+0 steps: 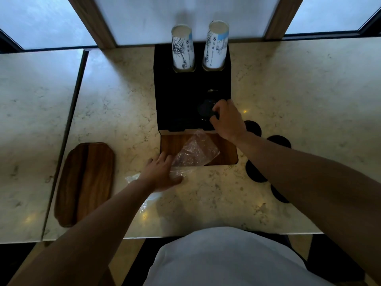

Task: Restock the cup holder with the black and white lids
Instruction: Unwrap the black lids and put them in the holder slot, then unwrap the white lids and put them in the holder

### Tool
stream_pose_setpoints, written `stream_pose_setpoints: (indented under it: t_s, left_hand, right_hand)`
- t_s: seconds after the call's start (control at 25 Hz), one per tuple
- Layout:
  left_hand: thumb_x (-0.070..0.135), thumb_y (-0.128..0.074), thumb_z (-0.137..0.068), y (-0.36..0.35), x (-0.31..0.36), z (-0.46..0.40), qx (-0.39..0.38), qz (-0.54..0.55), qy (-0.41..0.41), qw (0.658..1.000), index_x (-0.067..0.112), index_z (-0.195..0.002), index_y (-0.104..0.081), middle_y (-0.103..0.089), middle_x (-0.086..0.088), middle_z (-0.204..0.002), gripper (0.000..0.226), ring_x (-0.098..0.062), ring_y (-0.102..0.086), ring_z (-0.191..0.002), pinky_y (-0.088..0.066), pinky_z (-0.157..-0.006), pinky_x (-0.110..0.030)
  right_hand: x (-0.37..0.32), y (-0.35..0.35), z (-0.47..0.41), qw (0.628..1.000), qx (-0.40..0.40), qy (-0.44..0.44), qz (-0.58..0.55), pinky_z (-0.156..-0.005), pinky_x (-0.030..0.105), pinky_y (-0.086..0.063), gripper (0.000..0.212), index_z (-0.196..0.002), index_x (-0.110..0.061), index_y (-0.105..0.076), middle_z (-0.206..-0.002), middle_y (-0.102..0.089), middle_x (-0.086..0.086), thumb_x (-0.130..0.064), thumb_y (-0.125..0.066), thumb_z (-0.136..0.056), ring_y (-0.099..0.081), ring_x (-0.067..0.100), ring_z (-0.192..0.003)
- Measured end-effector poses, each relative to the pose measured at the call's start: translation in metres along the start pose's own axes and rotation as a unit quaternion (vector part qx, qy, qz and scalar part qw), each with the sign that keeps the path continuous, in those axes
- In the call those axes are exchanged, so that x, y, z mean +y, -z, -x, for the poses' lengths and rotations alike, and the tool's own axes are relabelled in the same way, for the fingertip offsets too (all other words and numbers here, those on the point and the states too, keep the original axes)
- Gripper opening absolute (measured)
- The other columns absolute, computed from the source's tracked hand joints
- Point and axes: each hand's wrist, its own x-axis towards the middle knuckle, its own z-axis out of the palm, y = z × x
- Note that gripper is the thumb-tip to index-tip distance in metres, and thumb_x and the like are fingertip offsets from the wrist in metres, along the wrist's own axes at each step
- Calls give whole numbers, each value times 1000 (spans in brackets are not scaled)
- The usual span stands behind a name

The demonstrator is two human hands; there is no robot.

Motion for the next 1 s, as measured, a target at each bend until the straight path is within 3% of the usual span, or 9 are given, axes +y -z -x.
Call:
stream_pose_setpoints:
  t_s: [0.12, 0.28, 0.48, 0.56, 0.72, 0.88, 1.0]
  left_hand:
    - [91, -36, -74, -2, 1, 11, 24, 15, 3, 1000, 24, -148, -31, -44, -8, -149, 100, -29, -45, -133, -37, -109, -49]
    - [101, -35, -64, -8, -11, 32, 36, 20, 27, 999, 22, -154, -23, -39, -11, -154, 120, -31, -37, -140, -31, -115, -50]
    - [99, -53, -50, -12, -35, 69, -17, 14, 81, 996, 18, -159, -7, -25, -14, -162, 143, -34, -19, -149, -17, -121, -55]
    - [89, -68, -51, -14, -42, 84, -36, 18, 100, 994, 20, -159, 3, -21, -17, -162, 147, -37, -16, -149, -15, -121, -57]
    - [63, -86, -60, -13, -42, 98, -36, 42, 117, 992, 14, -159, 12, -22, -20, -160, 147, -38, -21, -147, -22, -120, -50]
    - [45, -90, -66, -11, -40, 99, -14, 75, 113, 991, 0, -157, -8, -36, -21, -153, 130, -37, -35, -139, -32, -114, -43]
    - [27, -88, -73, -12, -44, 96, 12, 95, 95, 991, 0, -145, -44, -57, -20, -133, 88, -37, -55, -119, -46, -98, -42]
  right_hand:
    - [0, -7, 18, 995, -97, 1, -20, -73, 27, -53, 7, -96, -18, -65, -92, -67, -2, -22, -60, -93, -65, 15, -85]
    - [3, -22, 38, 973, -189, -82, -105, -67, 32, -63, 13, -87, -16, -71, -73, -70, -2, -17, -61, -95, -71, 11, -64]
    - [0, -35, 55, 894, -263, -207, -296, -66, 36, -63, 8, -91, -3, -69, -92, -73, 22, 2, -63, -92, -76, 30, -76]
    - [0, -37, 60, 866, -279, -249, -332, -71, 42, -63, 9, -98, 0, -68, -97, -73, 23, 5, -63, -91, -76, 33, -81]
    - [5, -37, 76, 830, -309, -316, -341, -67, 44, -63, 12, -103, -3, -67, -99, -73, 23, 0, -64, -92, -76, 31, -81]
    - [12, -39, 91, 805, -313, -360, -352, -69, 46, -62, 19, -112, -2, -67, -107, -71, 24, -3, -64, -93, -72, 38, -97]
    - [15, -38, 97, 795, -311, -370, -367, -72, 44, -62, 19, -113, 0, -67, -108, -71, 24, -1, -60, -95, -73, 35, -94]
